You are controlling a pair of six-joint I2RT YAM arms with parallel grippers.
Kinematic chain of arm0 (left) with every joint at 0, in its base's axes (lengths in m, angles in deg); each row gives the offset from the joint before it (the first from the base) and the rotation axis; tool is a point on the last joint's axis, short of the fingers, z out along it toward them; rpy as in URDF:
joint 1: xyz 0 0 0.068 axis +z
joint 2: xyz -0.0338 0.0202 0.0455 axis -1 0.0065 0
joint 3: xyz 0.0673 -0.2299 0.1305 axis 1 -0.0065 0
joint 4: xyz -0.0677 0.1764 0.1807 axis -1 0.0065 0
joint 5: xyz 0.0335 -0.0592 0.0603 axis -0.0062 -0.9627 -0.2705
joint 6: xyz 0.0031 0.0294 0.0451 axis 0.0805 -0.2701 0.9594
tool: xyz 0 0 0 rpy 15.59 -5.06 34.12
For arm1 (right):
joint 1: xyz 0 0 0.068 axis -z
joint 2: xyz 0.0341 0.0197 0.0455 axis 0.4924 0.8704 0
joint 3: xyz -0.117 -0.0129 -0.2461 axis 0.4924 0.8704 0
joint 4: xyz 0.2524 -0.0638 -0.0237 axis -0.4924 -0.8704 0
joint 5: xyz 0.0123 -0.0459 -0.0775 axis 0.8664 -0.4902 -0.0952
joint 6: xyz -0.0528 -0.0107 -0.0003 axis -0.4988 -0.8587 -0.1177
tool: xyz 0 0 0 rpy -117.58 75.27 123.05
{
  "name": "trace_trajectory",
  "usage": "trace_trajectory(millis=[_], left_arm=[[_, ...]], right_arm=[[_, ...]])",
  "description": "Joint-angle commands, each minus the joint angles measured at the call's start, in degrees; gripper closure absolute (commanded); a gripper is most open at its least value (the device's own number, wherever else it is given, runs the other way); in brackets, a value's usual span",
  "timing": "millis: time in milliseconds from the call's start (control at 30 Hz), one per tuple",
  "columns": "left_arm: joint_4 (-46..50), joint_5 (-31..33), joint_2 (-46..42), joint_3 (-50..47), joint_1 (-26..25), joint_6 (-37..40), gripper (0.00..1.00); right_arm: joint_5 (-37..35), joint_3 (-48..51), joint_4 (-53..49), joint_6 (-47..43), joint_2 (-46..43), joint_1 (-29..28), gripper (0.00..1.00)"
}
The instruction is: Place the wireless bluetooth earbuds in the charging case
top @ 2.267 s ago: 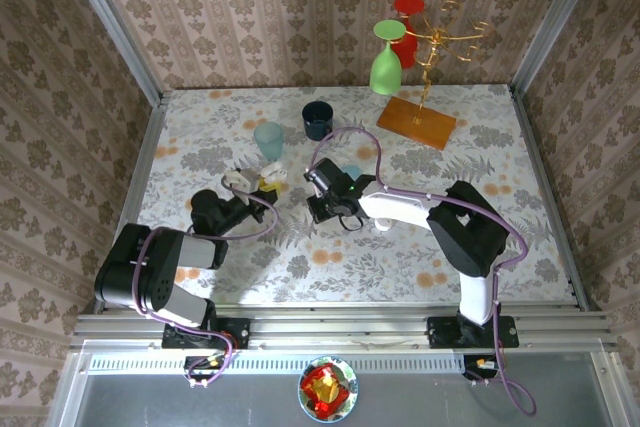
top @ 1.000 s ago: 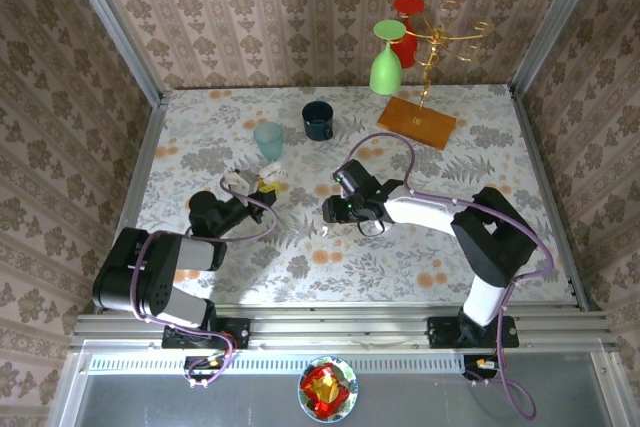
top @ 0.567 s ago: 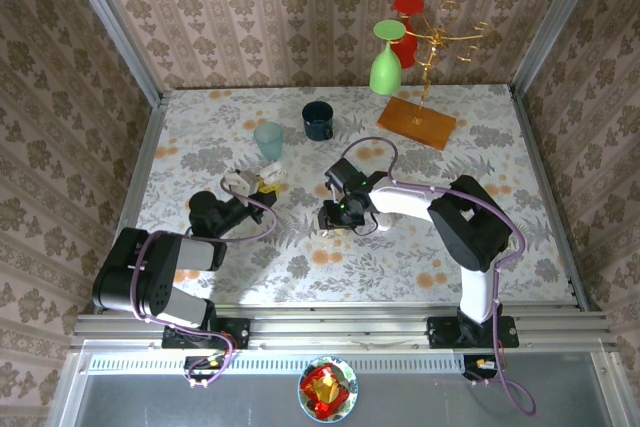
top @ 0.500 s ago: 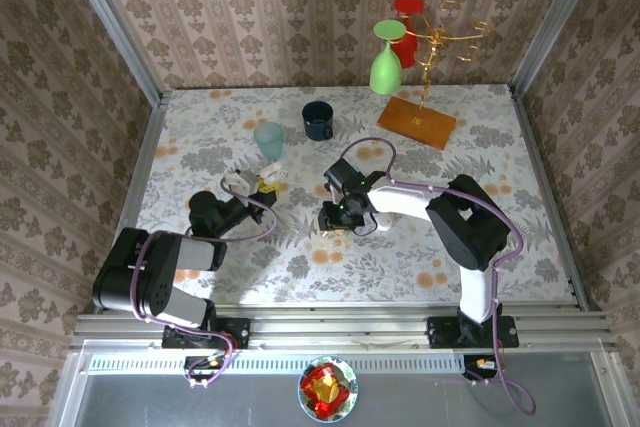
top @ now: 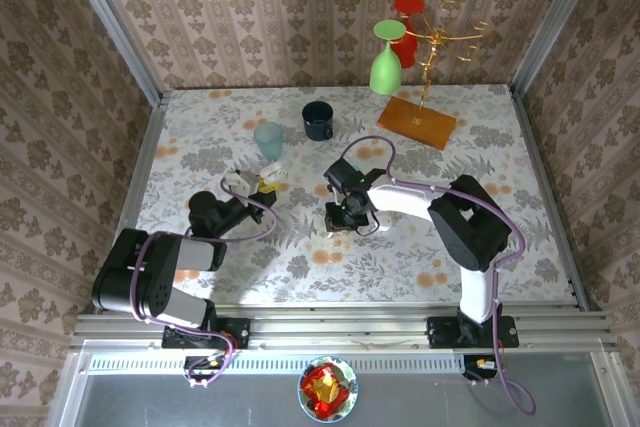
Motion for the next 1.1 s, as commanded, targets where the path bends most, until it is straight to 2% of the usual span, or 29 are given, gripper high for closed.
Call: trace_trajectory(millis=[0, 267, 400, 500, 567, 633, 900, 1067], left_arm=[[-1.4, -0.1, -1.8, -0.8, 0.0, 1.0, 0.98], [-1.3, -0.4, -2.8, -0.8, 0.0, 0.7, 0.98], [-1.3, -0.5, -2.3, -0.7, 0.0, 0.7, 0.98], [-1.4, -0.8, -1.5, -0.5, 0.0, 0.9, 0.98], [-1.3, -0.7, -1.3, -0.6, 0.0, 1.0, 0.98], [-1.3, -0.6, -1.3, -0.7, 0.0, 0.8, 0.98], [-1.3, -1.0, -0.5, 0.0, 0.0, 0.6, 0.98], [-1.4, -1.6, 0.5, 0.6, -0.1, 0.4, 0.98]], right_arm=[[-4.2, 0.8, -7.8, -3.2, -3.5, 1.1, 0.79], [-8.9, -1.2, -22.9, -11.5, -4.6, 3.5, 0.78], [-9.2, -2.8, -25.3, -13.6, -1.4, 3.9, 0.78], [-7.2, -3.6, -23.1, -13.1, 0.5, 3.8, 0.76], [-5.9, -4.1, -22.0, -12.1, 1.1, 3.8, 0.65], [-4.6, -3.7, -20.6, -11.2, 0.7, 3.7, 0.61], [-4.8, 4.6, -13.0, -4.2, -7.6, 3.9, 0.60], [-2.9, 8.6, -8.4, -3.0, -11.1, 4.0, 0.59]])
